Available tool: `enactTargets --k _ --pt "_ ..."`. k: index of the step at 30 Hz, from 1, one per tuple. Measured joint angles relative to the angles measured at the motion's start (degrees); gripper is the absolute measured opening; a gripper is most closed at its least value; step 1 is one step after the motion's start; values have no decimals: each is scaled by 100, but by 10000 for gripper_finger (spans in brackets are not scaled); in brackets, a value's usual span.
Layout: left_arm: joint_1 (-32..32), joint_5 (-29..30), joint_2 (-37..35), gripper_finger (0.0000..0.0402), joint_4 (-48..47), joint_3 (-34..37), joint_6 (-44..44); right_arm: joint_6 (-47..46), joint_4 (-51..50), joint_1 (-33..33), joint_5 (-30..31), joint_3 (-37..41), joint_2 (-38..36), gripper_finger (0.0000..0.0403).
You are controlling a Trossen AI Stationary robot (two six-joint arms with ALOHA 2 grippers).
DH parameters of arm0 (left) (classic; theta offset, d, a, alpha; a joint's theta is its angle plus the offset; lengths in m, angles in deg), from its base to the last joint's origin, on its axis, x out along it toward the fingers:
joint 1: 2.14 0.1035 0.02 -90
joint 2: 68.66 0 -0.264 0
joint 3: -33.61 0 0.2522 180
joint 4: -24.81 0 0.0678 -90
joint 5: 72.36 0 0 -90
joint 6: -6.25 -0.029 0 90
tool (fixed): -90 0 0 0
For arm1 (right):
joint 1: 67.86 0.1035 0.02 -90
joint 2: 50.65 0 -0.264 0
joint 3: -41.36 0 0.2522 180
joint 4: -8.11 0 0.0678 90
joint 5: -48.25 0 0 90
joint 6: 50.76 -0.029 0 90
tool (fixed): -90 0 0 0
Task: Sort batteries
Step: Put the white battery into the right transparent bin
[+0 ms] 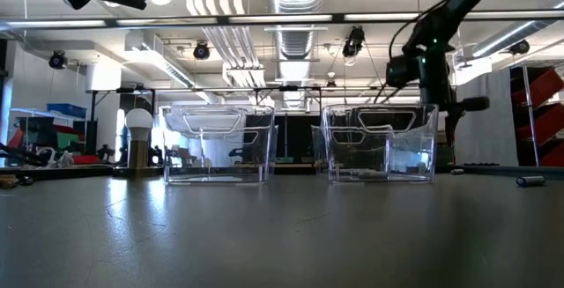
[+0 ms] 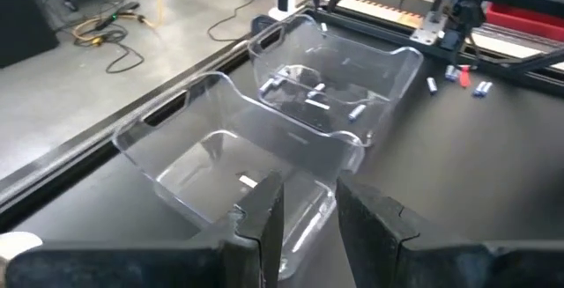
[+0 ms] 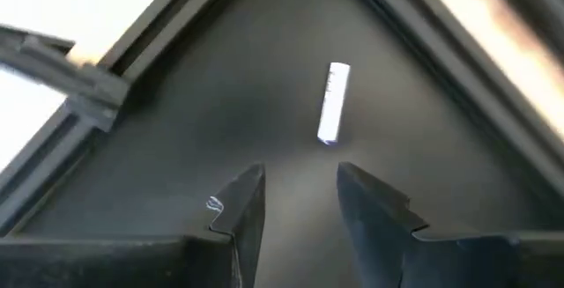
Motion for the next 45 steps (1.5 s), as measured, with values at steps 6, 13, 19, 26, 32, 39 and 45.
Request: enactTargets --k 6,13,19,26,32,39,45 --pt "155 -1 -38 87 2 0 -79 -251 527 -16 10 533 269 114" --pt "345 -3 -80 87 2 0 63 -219 669 -30 460 858 230 100" --pt "465 -37 -73 87 4 0 67 -182 1265 -58 458 1086 229 90" --pt "529 -44 -71 87 17 0 91 -364 1271 -58 664 1115 230 75" --pt "570 -44 -71 87 2 0 91 -283 1310 -12 760 1164 232 57" --pt "570 -48 -87 87 -27 0 91 -102 1361 176 755 1359 211 41" --pt "568 -156 -110 87 -47 0 100 -135 1343 555 644 1486 192 52"
